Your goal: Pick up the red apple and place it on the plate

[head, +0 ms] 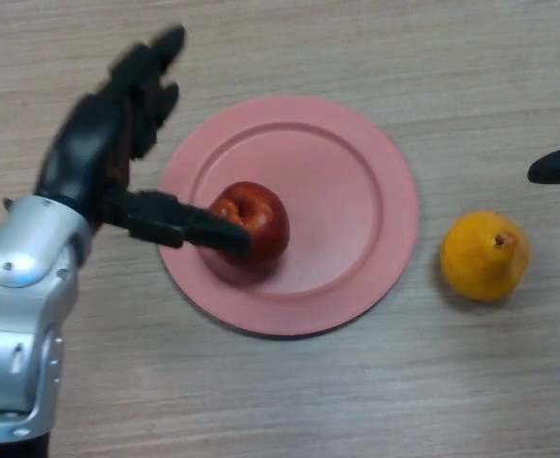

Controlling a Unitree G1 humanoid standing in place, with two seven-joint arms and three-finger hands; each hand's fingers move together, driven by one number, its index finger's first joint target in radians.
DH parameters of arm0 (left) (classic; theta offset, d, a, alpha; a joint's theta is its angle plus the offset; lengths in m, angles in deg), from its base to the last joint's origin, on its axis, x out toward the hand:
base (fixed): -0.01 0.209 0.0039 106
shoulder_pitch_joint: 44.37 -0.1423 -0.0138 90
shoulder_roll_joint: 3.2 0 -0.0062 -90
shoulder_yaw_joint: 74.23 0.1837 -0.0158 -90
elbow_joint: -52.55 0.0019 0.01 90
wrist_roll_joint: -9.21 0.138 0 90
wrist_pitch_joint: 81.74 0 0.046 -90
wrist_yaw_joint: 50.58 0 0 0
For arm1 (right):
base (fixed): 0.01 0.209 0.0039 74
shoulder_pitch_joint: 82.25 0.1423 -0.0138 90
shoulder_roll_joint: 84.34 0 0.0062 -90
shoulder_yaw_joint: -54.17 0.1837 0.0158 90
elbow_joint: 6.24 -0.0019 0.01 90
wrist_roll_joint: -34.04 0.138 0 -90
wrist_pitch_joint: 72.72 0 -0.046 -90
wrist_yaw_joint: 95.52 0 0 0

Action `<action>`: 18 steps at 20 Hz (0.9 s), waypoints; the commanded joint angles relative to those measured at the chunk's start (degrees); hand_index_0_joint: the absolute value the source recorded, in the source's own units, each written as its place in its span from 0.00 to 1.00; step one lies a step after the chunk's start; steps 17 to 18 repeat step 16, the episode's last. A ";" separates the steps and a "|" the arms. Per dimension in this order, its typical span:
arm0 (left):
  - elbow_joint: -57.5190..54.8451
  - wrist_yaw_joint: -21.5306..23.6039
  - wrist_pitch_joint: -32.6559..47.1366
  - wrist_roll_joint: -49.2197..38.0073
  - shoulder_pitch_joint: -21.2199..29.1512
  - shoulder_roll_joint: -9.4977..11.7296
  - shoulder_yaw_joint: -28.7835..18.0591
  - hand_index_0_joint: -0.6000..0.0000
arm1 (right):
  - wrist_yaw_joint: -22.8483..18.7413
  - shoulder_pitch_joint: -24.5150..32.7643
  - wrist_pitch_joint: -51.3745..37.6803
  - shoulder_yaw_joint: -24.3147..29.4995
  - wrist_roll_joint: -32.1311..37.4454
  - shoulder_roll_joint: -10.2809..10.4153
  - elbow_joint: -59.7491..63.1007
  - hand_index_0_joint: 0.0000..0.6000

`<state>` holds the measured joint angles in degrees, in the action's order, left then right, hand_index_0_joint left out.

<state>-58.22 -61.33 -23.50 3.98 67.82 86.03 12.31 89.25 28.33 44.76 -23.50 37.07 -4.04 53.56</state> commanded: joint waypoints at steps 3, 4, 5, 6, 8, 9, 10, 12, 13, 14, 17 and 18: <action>-12.38 4.88 6.57 -8.73 -1.89 4.76 -8.54 1.00 | -0.88 0.26 -4.15 1.33 1.51 0.69 -6.52 0.00; -13.17 4.96 6.48 -9.89 -2.46 5.34 -9.30 1.00 | -0.71 0.32 -3.31 1.17 1.68 0.78 -6.71 0.00; -15.36 4.45 5.95 -13.46 -4.23 6.80 -11.99 1.00 | -0.01 -0.19 -1.15 0.86 2.49 1.24 -8.02 0.00; -15.91 4.17 6.04 -14.77 -4.93 7.33 -12.95 1.00 | 0.27 -0.36 -0.38 0.85 2.73 1.36 -8.52 0.00; -17.69 5.10 5.21 -17.83 -6.58 9.22 -15.82 1.00 | 1.94 -1.36 0.84 1.00 2.58 1.20 -10.09 0.00; -18.68 5.17 6.21 -18.17 -8.63 9.61 -17.10 1.00 | 2.84 -2.33 1.06 1.31 2.81 1.64 -10.92 0.00; -18.99 5.27 6.10 -18.66 -9.03 9.78 -17.84 1.00 | 3.11 -2.61 1.29 1.47 2.97 1.79 -11.23 0.00; -18.89 5.01 6.21 -21.43 -10.28 10.44 -20.44 1.00 | 4.38 -3.43 2.60 2.75 3.04 1.37 -12.33 0.00; -18.84 4.96 5.34 -23.22 -10.50 11.41 -21.42 1.00 | 4.89 -4.57 4.15 4.00 3.75 1.33 -13.96 0.00; -18.85 4.79 5.66 -23.30 -10.74 11.65 -21.39 1.00 | 5.00 -4.91 4.22 4.22 3.83 1.29 -14.23 0.00; -19.10 1.95 9.82 -20.46 -13.62 10.44 -19.97 1.00 | 5.02 -5.48 4.85 5.41 4.24 0.92 -15.27 0.00; -19.10 1.95 9.82 -20.46 -13.62 10.44 -19.97 1.00 | 5.02 -5.48 4.85 5.41 4.24 0.92 -15.27 0.00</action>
